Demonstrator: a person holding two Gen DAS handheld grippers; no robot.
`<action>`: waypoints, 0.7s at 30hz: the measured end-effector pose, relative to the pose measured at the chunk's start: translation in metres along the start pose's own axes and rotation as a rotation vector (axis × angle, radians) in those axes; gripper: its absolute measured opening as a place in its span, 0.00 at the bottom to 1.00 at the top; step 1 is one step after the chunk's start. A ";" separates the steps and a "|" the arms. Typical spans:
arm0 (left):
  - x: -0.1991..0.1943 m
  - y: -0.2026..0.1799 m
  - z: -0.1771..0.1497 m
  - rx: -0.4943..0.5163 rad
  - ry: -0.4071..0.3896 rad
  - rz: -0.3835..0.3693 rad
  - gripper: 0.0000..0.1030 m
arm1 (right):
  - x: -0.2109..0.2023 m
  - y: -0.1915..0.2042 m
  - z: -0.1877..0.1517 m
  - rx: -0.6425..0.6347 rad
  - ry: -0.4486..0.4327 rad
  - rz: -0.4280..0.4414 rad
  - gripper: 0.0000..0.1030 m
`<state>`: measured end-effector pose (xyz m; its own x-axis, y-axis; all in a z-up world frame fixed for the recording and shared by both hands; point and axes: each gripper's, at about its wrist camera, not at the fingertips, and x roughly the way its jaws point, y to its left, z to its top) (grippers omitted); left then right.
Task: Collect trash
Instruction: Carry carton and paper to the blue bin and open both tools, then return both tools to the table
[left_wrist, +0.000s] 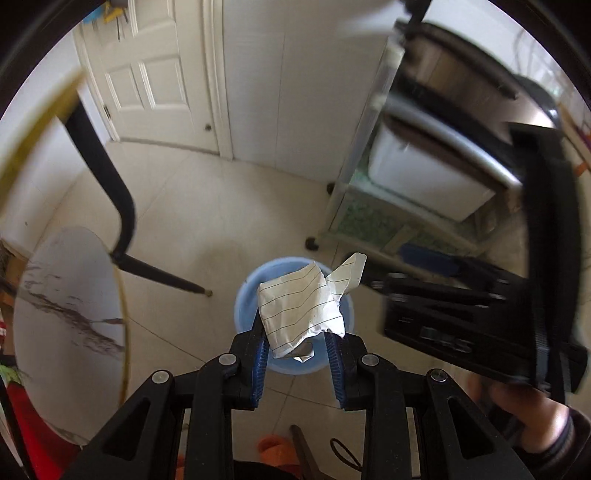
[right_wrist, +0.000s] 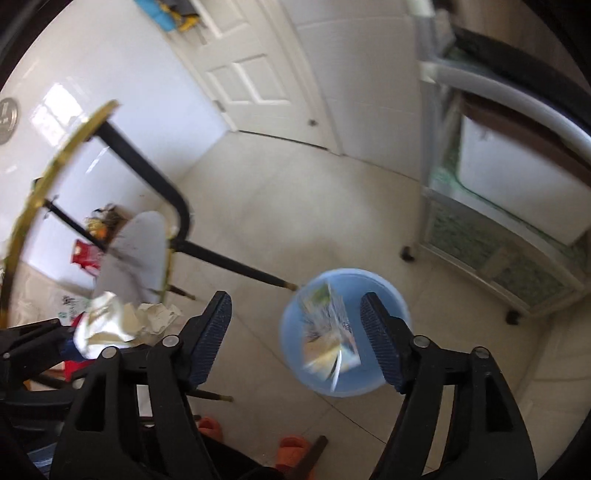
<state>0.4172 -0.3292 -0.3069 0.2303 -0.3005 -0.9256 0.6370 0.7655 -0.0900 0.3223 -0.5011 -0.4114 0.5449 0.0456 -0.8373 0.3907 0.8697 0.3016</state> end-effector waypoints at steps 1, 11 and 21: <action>0.012 -0.001 0.003 0.000 0.014 -0.001 0.25 | 0.000 -0.005 -0.001 0.008 0.009 -0.024 0.69; 0.083 -0.021 0.035 0.021 0.055 0.074 0.71 | -0.031 -0.042 -0.007 0.034 -0.007 -0.187 0.76; -0.036 -0.043 -0.002 0.004 -0.123 0.071 0.71 | -0.095 -0.018 -0.005 0.017 -0.135 -0.176 0.78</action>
<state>0.3801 -0.3503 -0.2707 0.3632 -0.3131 -0.8775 0.6186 0.7853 -0.0242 0.2595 -0.5189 -0.3396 0.5610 -0.1730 -0.8095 0.5004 0.8499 0.1652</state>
